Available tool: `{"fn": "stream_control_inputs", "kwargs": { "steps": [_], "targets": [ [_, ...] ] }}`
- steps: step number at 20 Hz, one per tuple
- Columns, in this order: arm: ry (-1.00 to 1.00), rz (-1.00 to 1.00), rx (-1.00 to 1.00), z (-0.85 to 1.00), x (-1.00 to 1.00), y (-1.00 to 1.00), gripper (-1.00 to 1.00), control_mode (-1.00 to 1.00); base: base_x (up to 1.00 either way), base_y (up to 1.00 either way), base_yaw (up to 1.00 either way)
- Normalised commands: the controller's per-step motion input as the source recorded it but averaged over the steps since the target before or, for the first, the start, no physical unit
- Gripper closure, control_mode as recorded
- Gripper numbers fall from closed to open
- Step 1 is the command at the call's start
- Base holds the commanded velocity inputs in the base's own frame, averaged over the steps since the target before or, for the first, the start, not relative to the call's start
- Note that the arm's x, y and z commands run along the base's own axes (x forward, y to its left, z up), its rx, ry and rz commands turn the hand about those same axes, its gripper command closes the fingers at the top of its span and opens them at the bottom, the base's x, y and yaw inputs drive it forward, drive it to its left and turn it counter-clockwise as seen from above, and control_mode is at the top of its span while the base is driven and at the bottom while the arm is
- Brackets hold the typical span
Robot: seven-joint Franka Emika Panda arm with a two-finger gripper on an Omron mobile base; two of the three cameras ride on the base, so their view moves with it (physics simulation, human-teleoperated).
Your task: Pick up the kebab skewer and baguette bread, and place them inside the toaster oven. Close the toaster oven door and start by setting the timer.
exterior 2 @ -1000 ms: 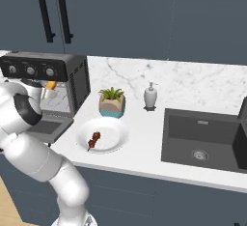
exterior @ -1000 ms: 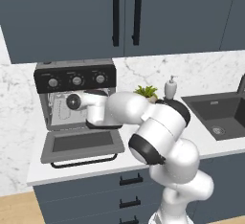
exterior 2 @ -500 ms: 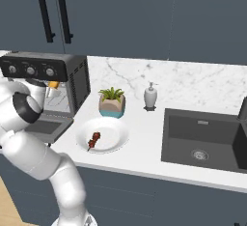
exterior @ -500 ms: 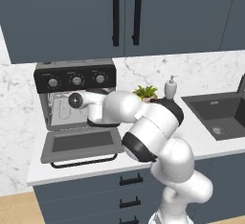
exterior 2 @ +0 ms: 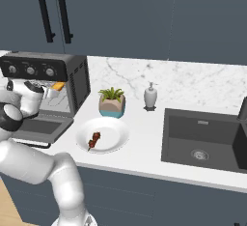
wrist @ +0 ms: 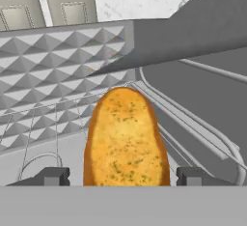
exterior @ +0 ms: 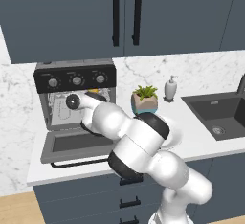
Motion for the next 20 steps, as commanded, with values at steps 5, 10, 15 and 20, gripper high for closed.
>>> {"fn": "stream_control_inputs", "kwargs": {
  "steps": [5, 10, 15, 20],
  "targets": [
    [0.0, 0.0, 0.0, 0.09, -0.18, 0.03, -1.0, -1.0, 0.0, 0.0, 0.0],
    [0.01, 0.0, 0.0, 0.37, -0.55, 0.06, -1.0, -1.0, 0.0, 0.0, 0.0],
    [0.13, 0.0, 0.0, 0.72, -0.82, -0.08, -1.0, -1.0, 0.0, 0.0, 0.0],
    [0.27, 0.0, 0.0, 0.65, -0.98, -0.26, -1.0, -1.0, 0.0, 0.0, 0.0]
  ]
}}
